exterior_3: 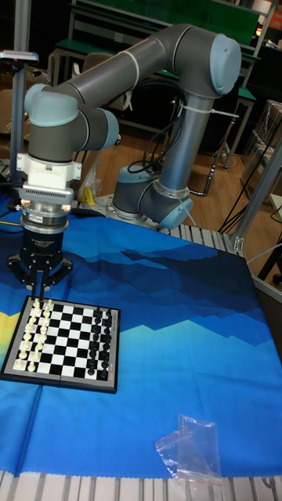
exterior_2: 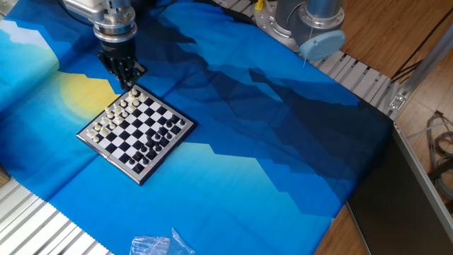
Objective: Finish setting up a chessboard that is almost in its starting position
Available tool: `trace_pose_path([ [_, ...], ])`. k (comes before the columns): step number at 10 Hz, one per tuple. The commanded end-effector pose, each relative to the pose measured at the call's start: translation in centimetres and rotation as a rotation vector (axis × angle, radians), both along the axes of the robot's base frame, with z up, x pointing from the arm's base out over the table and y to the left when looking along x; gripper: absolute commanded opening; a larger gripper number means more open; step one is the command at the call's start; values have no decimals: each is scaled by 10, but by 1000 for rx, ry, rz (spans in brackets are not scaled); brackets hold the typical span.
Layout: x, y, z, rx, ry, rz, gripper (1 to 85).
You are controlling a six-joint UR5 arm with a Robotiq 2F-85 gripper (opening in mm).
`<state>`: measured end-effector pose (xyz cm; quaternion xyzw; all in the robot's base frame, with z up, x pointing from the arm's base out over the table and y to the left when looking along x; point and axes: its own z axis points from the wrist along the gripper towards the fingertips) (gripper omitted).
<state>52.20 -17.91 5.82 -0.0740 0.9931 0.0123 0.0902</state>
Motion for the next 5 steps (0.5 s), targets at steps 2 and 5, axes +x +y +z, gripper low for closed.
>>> trace_pose_path([
  [2, 4, 22, 29, 17, -6, -101, 133],
  [5, 2, 58, 56, 17, -3, -191, 50],
])
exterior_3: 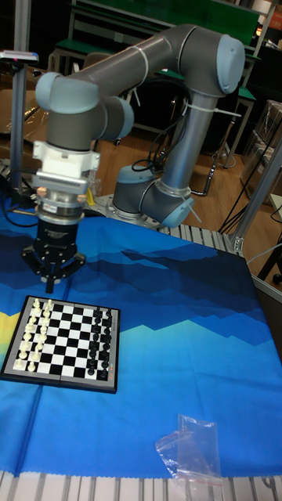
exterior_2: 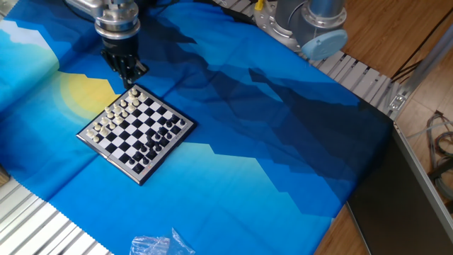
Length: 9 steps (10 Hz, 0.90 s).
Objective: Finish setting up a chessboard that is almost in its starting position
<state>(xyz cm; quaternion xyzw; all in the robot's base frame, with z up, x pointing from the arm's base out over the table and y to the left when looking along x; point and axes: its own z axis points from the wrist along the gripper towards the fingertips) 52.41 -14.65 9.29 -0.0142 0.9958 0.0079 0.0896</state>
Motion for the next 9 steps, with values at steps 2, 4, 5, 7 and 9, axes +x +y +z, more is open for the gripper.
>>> trace_pose_path([
  [2, -1, 11, 31, -63, -11, -116, 10],
  [4, 3, -9, 30, -117, -4, -53, 10],
  [5, 1, -4, 29, -110, 8, 11, 10],
  [7, -5, 18, 27, -41, 31, 122, 10],
  [9, -5, 38, 28, 42, 27, 96, 10],
])
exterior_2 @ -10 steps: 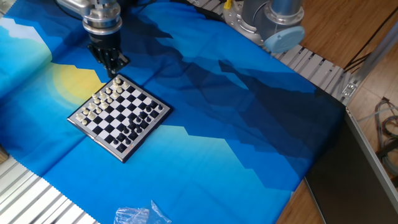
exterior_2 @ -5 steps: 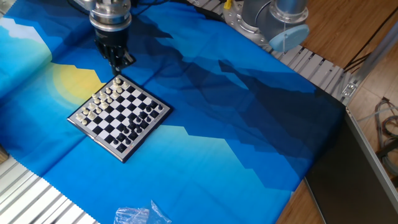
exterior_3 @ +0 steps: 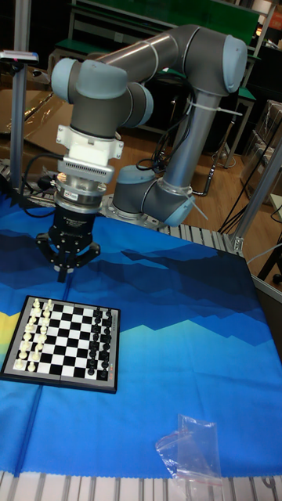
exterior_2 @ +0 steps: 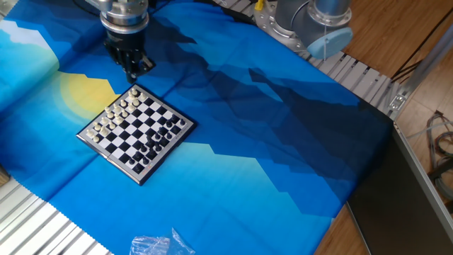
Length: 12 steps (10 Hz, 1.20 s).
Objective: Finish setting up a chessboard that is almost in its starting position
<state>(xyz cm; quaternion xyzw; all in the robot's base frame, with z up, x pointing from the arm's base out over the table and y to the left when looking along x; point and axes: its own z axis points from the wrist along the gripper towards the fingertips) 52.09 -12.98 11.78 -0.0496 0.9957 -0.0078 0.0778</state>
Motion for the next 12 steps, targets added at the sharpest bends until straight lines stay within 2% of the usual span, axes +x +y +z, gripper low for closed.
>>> trace_pose_path([
  [1, -15, 30, 2, 122, 62, -33, 10],
  [2, -30, 31, 15, 81, 75, -87, 10],
  [3, -44, 37, 26, 40, 69, -150, 10],
  [4, -59, 48, 33, 28, 71, -182, 10],
  [5, -65, 75, 35, 87, 70, -206, 10],
  [6, -63, 107, 35, 130, 53, -236, 10],
  [7, -61, 131, 34, 131, 40, -257, 10],
  [9, -55, 172, 41, 100, 45, -308, 10],
  [10, -48, 184, 42, 106, 49, -313, 10],
  [11, -39, 181, 39, 92, 67, -306, 10],
  [12, -33, 168, 34, 51, 103, -288, 10],
])
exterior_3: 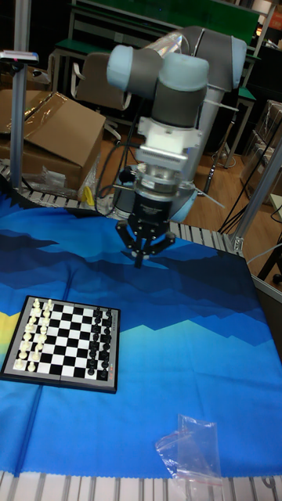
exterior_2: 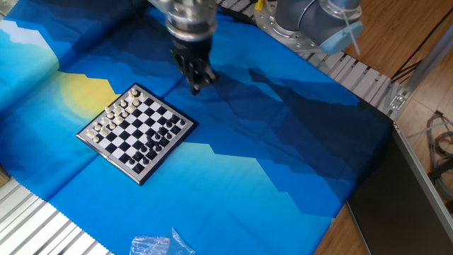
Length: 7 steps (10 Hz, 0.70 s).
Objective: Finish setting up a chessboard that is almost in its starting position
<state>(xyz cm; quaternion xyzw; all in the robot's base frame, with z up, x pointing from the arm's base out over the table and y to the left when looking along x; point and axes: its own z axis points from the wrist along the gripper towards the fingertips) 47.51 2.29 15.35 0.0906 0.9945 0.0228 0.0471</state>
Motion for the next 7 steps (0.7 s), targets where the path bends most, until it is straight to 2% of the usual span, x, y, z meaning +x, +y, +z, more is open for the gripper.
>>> trace_pose_path([
  [1, 23, 15, -5, -10, 43, 0, 10],
  [2, 29, 14, -8, -10, 34, -2, 10],
  [3, 31, 7, -10, -28, 36, -1, 10],
  [7, 40, 7, -12, -20, 20, 22, 10],
])
